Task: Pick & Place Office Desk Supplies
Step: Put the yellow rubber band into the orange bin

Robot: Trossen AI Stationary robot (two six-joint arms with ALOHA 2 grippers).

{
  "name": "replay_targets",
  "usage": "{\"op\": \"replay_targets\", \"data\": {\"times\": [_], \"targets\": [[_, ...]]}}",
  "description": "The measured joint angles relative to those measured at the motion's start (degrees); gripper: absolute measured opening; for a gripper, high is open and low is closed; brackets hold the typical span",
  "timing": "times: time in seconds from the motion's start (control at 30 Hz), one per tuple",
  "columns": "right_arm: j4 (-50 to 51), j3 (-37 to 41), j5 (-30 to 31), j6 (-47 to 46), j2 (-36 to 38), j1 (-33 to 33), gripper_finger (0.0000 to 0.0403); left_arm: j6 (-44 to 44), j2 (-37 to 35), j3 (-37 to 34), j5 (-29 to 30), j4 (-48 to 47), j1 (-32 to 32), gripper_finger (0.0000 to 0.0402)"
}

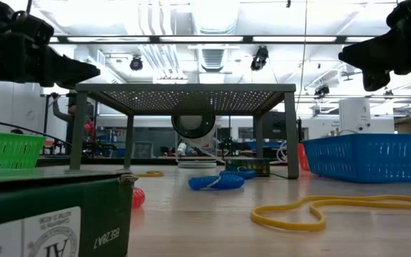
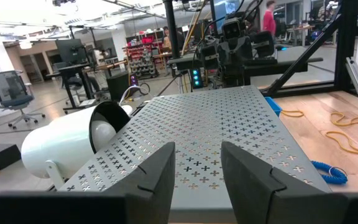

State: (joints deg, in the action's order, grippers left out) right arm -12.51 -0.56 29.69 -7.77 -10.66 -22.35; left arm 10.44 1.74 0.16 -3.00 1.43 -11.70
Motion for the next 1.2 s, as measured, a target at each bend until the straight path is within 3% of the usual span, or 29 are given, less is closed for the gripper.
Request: {"op": "replay_targets", "data": {"times": [0.63, 0.83, 0.97, 1.2], "targets": [[-0.48, 0.0, -0.15, 3.51, 0.0, 0.0, 0.0068, 0.0, 0.0, 0.02, 0.0, -0.02, 0.0, 0.0134], [-5.39, -1.89, -4.33, 18.3, -0.1, 0.0, 0.0068, 0.0, -0.02, 0.02, 0.02, -0.01, 0.01, 0.0134], [5.0, -9.54, -3.09, 19.44, -2.06, -0.02, 0.0068, -0.02, 0.0, 0.02, 0.02, 0.0, 0.02, 0.0134], [31.61, -25.71, 0.67, 11.03, -13.0, 0.0, 0.0068, 0.0, -0.01, 0.02, 0.01, 0.0, 0.02, 0.0134]]}}
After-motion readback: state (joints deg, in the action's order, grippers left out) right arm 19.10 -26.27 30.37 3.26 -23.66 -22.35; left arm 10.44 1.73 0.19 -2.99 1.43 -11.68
